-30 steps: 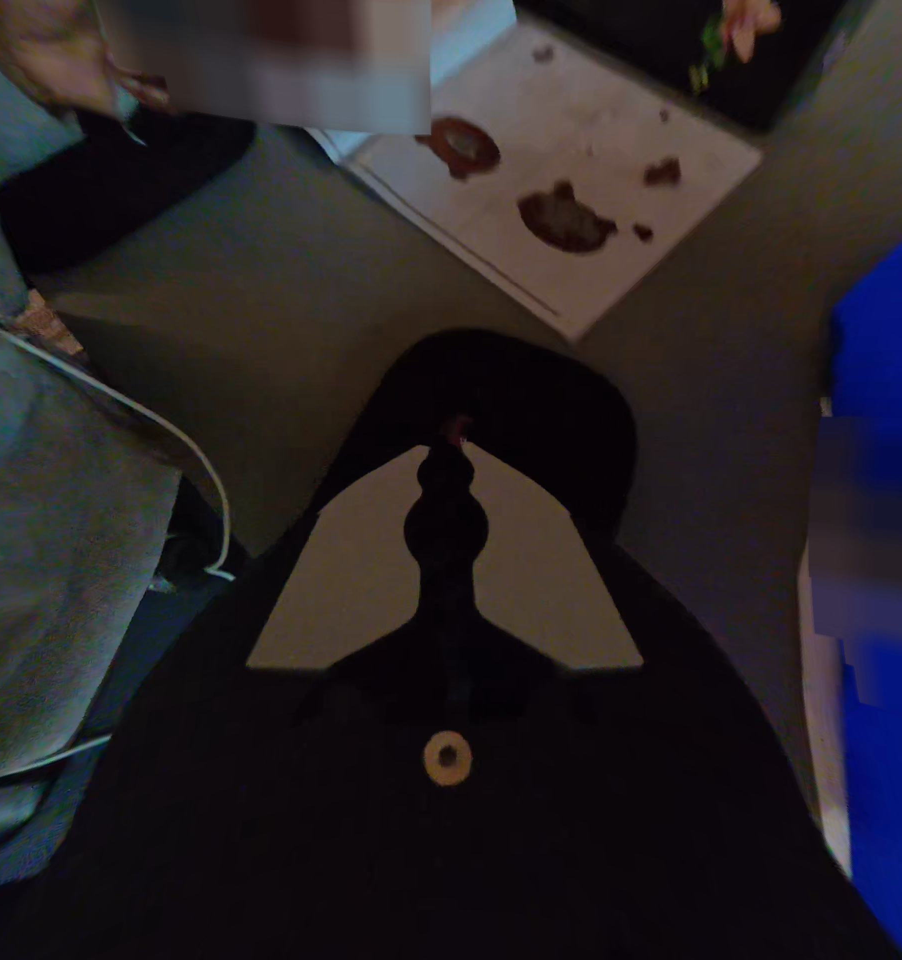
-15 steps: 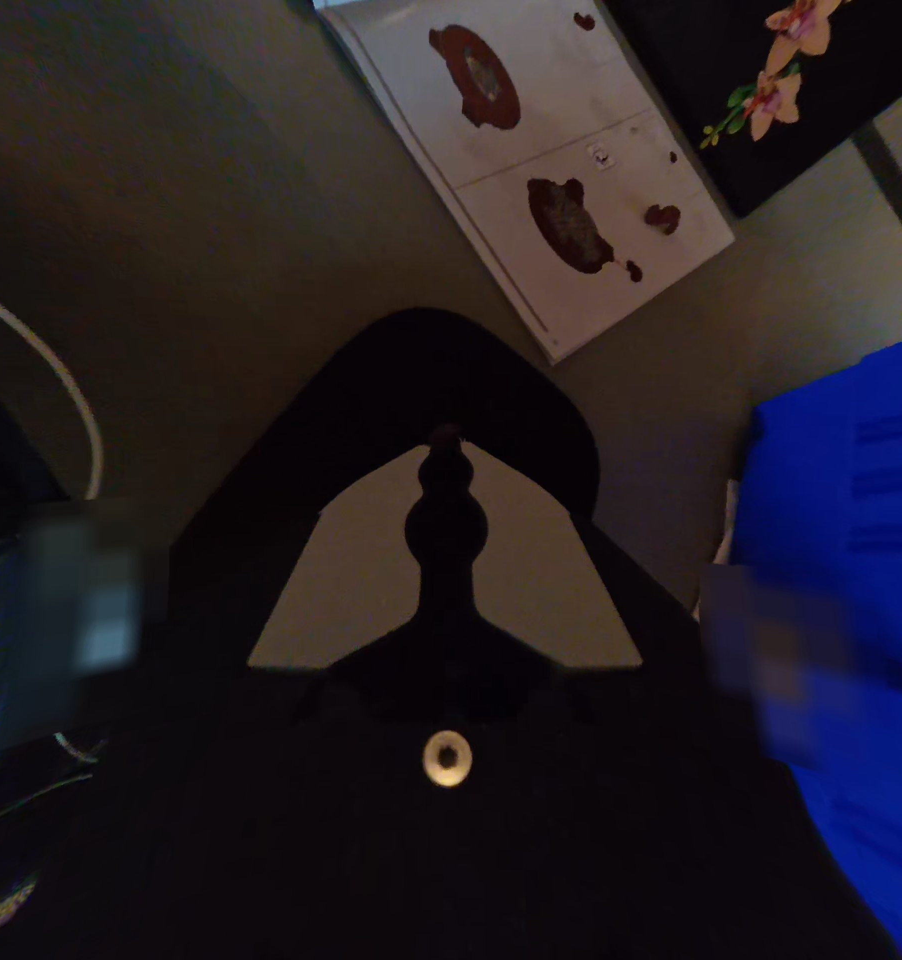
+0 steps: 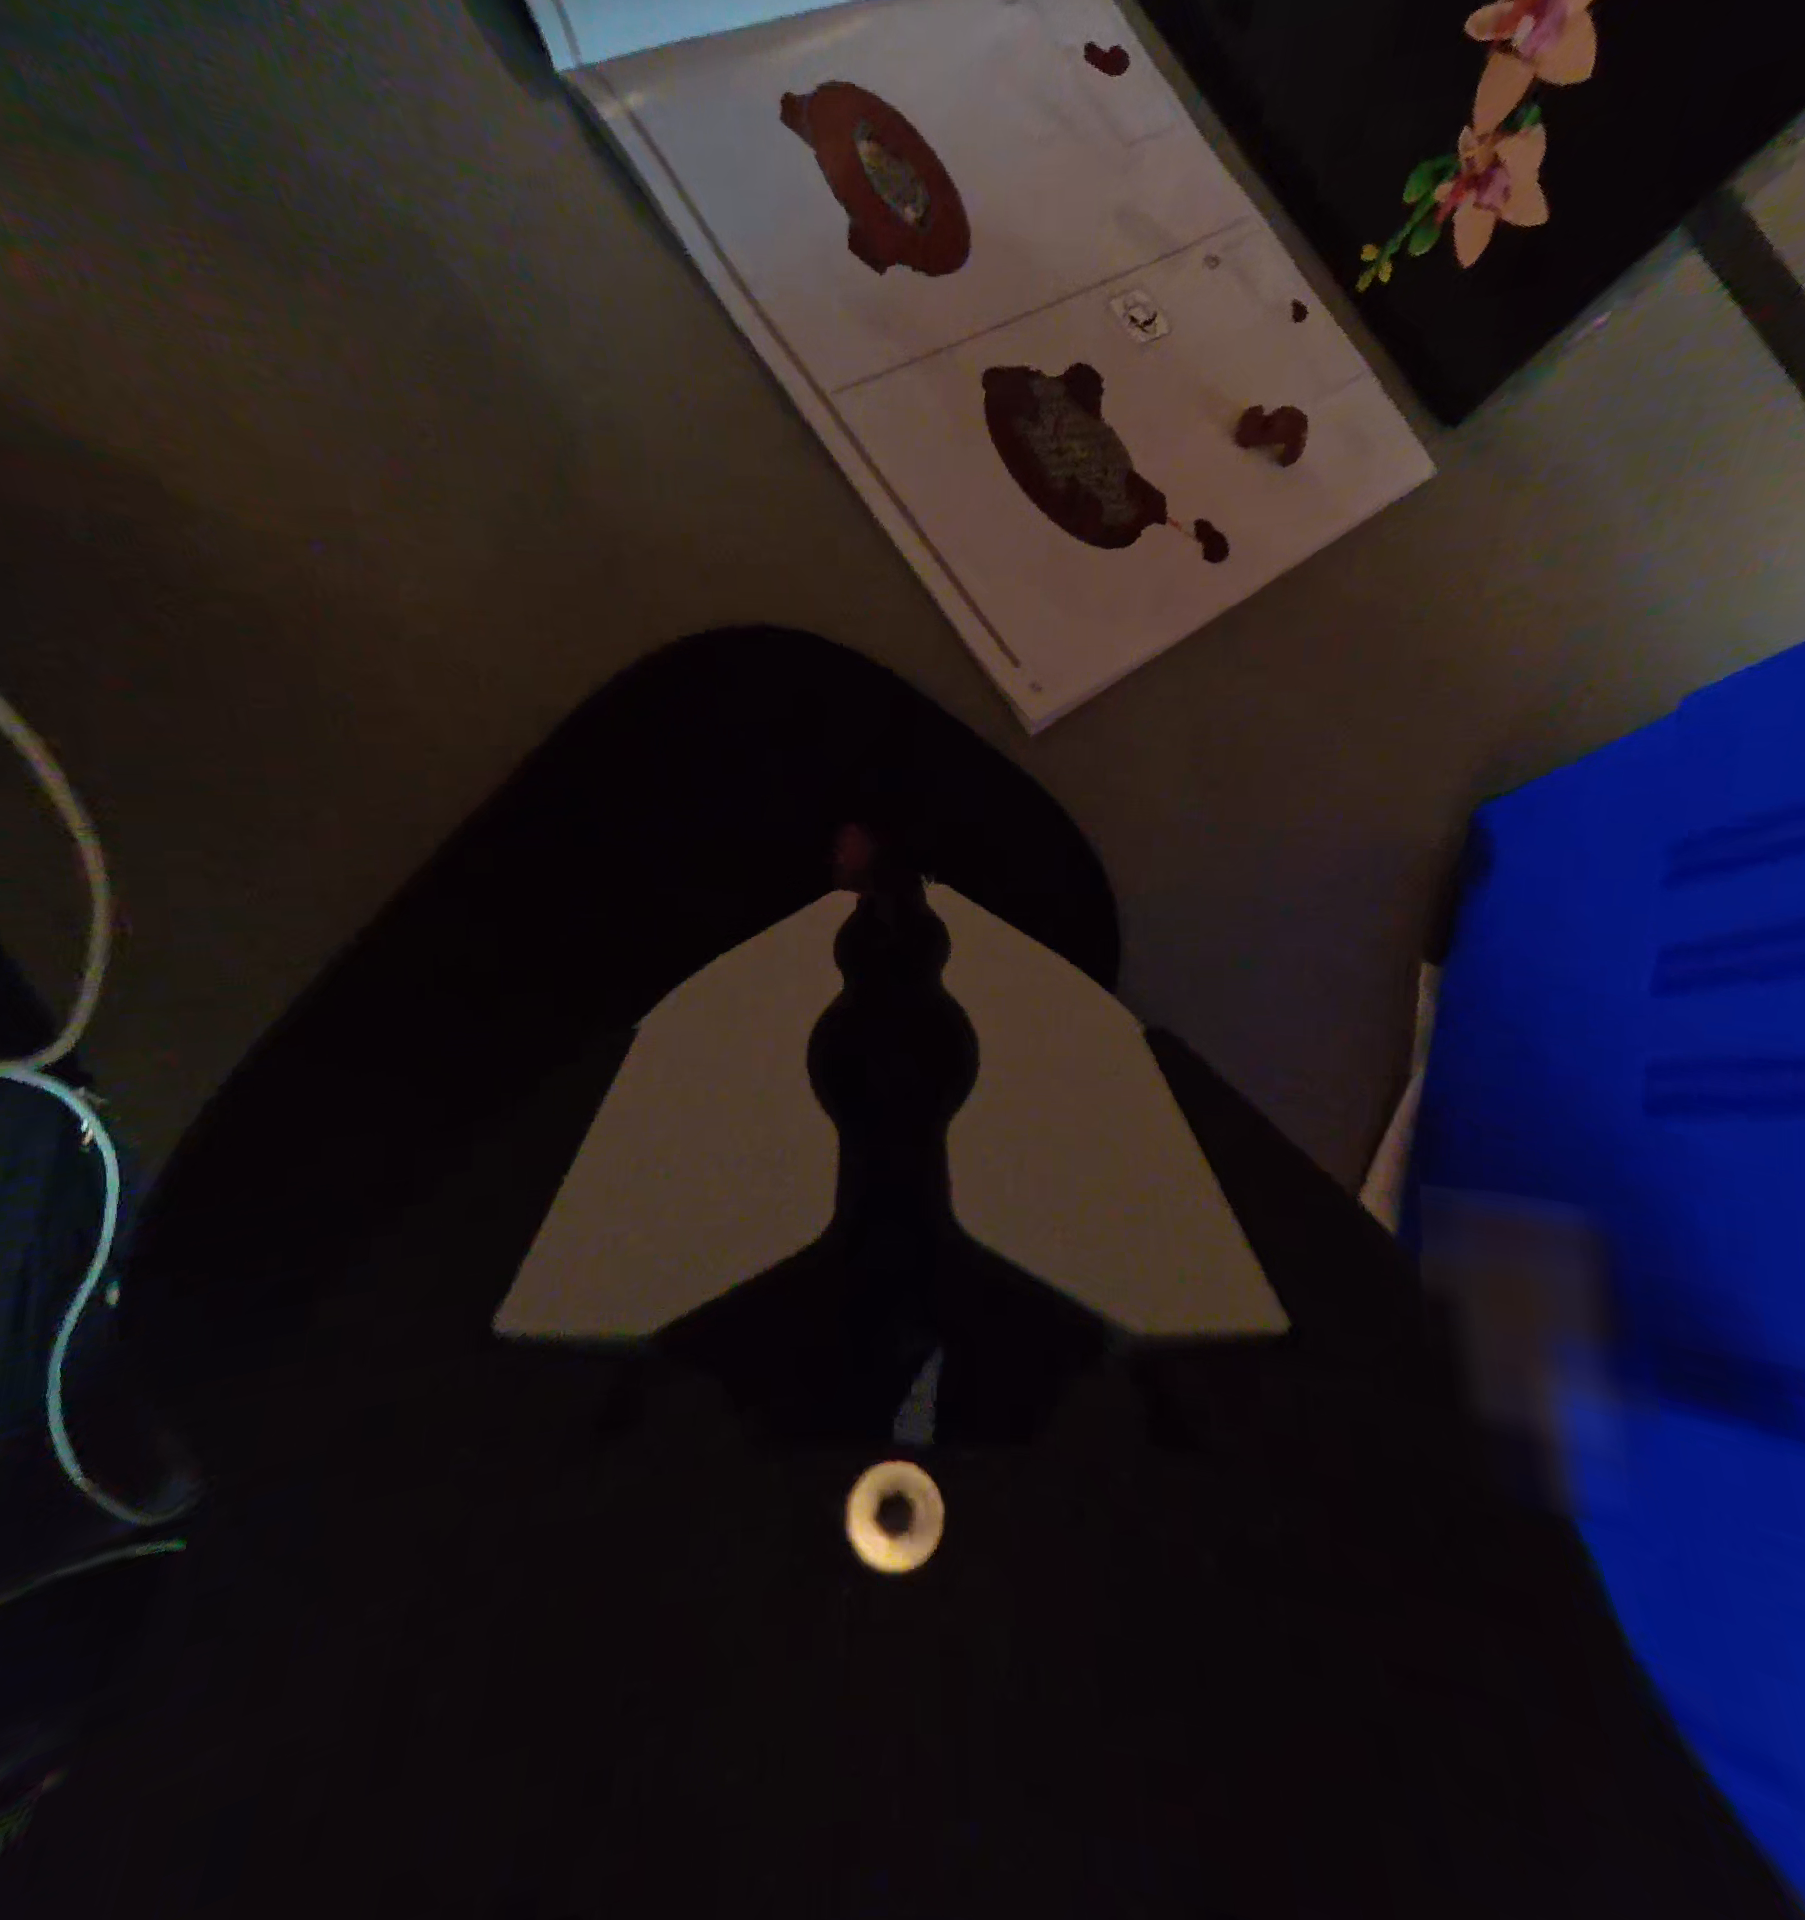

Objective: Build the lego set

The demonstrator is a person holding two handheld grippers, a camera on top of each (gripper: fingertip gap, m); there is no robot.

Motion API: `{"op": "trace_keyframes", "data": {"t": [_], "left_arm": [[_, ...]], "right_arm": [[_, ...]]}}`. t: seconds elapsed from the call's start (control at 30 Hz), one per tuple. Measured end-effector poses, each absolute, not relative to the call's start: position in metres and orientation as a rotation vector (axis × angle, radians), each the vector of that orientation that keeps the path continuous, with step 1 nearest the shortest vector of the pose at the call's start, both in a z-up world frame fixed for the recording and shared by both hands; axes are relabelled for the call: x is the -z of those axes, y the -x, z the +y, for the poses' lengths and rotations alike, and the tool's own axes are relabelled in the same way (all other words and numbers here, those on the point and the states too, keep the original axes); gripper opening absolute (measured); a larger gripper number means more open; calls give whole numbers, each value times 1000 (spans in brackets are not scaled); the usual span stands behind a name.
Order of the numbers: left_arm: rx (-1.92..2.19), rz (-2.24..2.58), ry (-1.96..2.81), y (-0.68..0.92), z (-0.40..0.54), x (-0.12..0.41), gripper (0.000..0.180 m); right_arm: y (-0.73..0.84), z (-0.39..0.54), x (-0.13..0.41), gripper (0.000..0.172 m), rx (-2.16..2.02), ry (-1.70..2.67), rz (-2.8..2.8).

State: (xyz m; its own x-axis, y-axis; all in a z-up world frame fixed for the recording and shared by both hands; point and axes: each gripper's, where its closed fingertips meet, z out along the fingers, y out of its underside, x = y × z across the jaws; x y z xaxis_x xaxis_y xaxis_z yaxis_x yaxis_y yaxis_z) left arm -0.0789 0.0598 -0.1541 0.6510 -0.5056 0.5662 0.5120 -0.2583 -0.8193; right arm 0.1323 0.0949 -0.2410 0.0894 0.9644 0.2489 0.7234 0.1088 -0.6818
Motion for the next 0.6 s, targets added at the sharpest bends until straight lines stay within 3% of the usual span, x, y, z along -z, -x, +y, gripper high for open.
{"op": "trace_keyframes", "data": {"t": [0.27,0.6], "left_arm": [[957,4,1568,78,60,155,17],[940,15,1575,77,60,156,17]], "right_arm": [[-133,85,243,19,-195,1270,-1993],[-130,92,248,15,-552,1376,-2047]]}}
